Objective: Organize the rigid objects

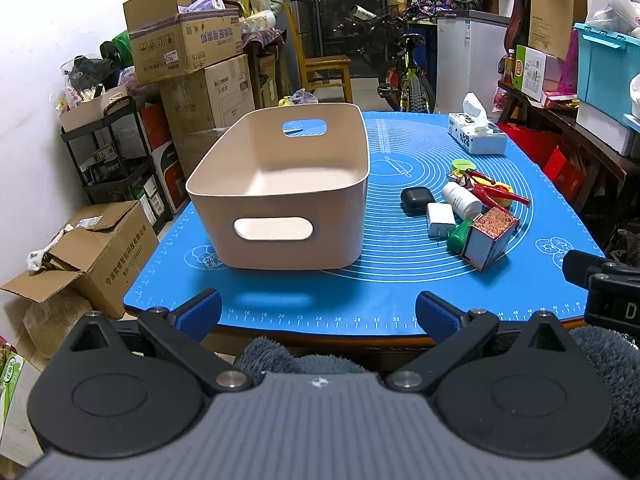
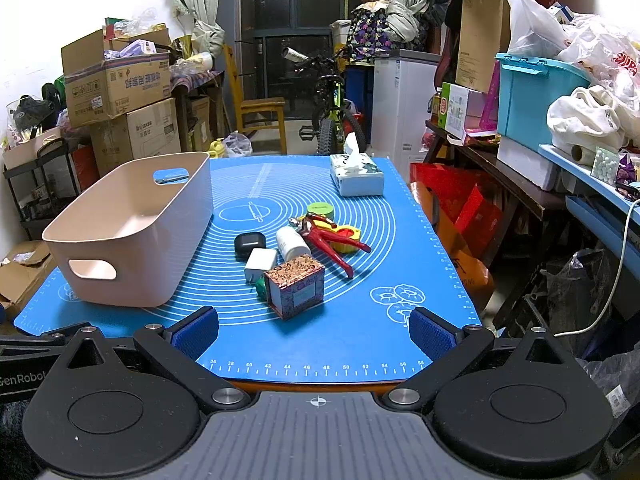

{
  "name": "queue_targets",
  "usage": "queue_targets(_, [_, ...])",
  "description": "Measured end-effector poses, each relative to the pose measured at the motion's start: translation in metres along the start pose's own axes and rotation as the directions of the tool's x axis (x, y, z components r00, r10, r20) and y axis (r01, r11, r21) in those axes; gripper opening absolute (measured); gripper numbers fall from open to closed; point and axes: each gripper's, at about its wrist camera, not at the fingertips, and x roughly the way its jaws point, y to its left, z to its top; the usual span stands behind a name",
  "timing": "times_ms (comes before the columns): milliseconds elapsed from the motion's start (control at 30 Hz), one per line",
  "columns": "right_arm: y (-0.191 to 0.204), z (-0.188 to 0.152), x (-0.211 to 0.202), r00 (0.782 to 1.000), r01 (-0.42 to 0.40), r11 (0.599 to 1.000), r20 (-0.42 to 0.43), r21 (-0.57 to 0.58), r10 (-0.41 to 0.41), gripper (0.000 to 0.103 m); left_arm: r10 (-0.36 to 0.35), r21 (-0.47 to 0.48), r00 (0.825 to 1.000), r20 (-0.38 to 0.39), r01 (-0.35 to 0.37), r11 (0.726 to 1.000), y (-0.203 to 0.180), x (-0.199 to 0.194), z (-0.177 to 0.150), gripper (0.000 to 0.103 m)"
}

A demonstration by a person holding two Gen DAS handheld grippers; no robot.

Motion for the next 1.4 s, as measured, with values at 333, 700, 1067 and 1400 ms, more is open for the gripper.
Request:
queue_targets(333, [0.0004, -0.0014, 0.0014, 1.000, 0.000, 1.000, -0.001, 0.002, 0.000, 0.101, 0.000, 0.000, 1.000, 0.002, 0.000, 1.000, -0.0001, -0.0003, 0.0006, 0.102])
queue_targets(700, [-0.0003, -0.0010, 0.0013, 1.000, 0.000, 1.000, -0.003, 0.001, 0.000, 0.101, 0.001, -0.004, 1.000, 0.002, -0.001, 1.000, 0.0052, -0.0017, 0.0002, 0.102])
queue_targets(1067, [0.0005, -0.0022, 0.0004, 1.000, 0.001, 1.000, -0.002, 0.001, -0.001, 0.101, 0.000, -0.004, 1.000, 0.002, 0.000, 1.000, 0.0048, -0.0013, -0.0005, 0.102])
queue_targets(1400, [0.0003, -0.0024, 0.0012, 1.000, 0.000, 1.000, -0.002, 0.001, 0.000, 0.101, 0.000, -0.011, 1.000, 0.001, 0.000, 1.000, 0.0091, -0.0016, -0.0012, 0.102])
